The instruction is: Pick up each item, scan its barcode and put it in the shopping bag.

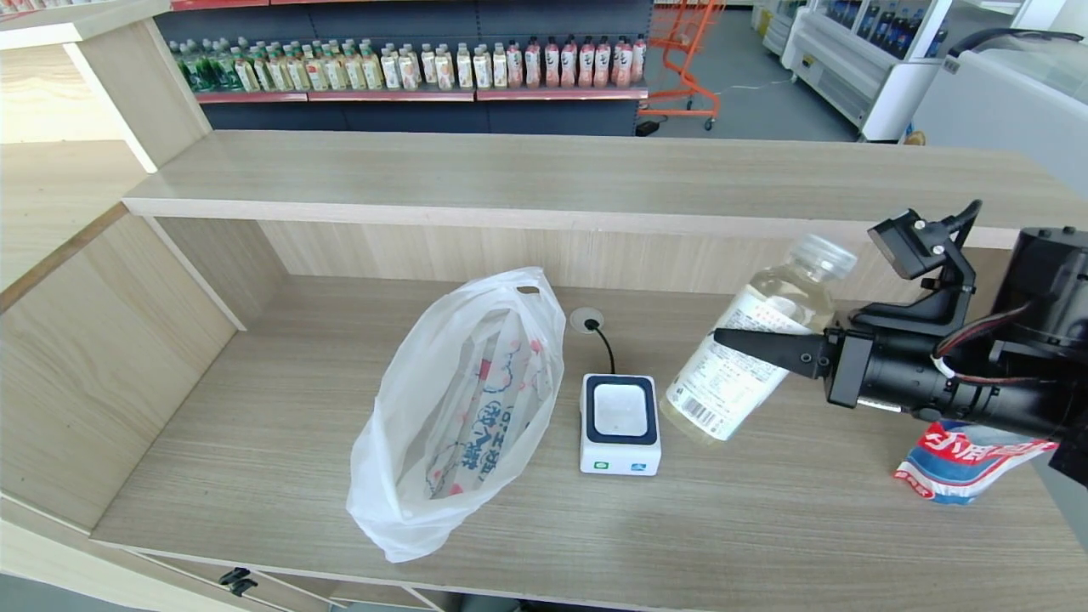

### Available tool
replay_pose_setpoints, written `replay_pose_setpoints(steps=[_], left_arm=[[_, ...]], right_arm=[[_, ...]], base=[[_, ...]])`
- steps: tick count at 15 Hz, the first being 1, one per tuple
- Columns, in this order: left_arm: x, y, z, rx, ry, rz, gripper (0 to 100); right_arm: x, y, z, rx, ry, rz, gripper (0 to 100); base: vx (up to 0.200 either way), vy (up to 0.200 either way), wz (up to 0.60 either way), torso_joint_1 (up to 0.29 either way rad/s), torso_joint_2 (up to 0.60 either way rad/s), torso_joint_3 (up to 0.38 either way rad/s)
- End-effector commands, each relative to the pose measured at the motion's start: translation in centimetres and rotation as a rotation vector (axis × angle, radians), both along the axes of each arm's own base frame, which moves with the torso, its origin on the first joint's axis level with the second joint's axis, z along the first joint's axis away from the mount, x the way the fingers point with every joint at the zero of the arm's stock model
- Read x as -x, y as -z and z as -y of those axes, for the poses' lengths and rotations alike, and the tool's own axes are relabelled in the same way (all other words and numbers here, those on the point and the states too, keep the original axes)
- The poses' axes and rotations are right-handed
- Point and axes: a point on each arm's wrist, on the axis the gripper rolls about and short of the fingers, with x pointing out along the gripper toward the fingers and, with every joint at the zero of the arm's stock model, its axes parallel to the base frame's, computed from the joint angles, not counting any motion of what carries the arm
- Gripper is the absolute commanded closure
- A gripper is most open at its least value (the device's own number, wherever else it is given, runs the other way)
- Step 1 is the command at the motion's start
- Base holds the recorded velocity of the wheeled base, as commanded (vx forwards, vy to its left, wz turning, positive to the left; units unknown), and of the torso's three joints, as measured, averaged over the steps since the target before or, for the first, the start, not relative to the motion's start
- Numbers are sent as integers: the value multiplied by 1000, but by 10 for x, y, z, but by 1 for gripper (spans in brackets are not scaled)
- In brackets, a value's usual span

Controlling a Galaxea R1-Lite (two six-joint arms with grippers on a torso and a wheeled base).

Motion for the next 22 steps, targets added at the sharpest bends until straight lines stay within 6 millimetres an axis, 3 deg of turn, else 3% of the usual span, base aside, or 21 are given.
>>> replay_pose_setpoints(steps=[1, 5, 9, 14, 17, 20, 22], left_arm=[[0, 0, 0, -4, 0, -1, 0], [0, 0, 0, -3, 0, 0, 0], [0, 0, 0, -1, 0, 0, 0], [0, 0, 0, -1, 0, -2, 0], [0, 0, 0, -1, 0, -2, 0], [0, 0, 0, -1, 0, 0, 0], [0, 0, 0, -1, 0, -2, 0]], right_arm=[[8, -5, 2, -9, -1, 11, 100], [9, -5, -2, -36, -16, -33, 100], [9, -4, -10, -35, -43, -41, 100], [-11, 7, -25, -15, 68, -70, 100], [-24, 24, -44, 18, 142, -115, 100], [-26, 28, -76, 19, 122, -125, 100], [-38, 34, -94, 22, 143, -127, 100]], base=[[0, 0, 0, 0, 0, 0], [0, 0, 0, 0, 0, 0], [0, 200, 0, -1, 0, 6], [0, 80, 0, 5, 2, 1], [0, 0, 0, 0, 0, 0], [0, 0, 0, 0, 0, 0], [0, 0, 0, 0, 0, 0]])
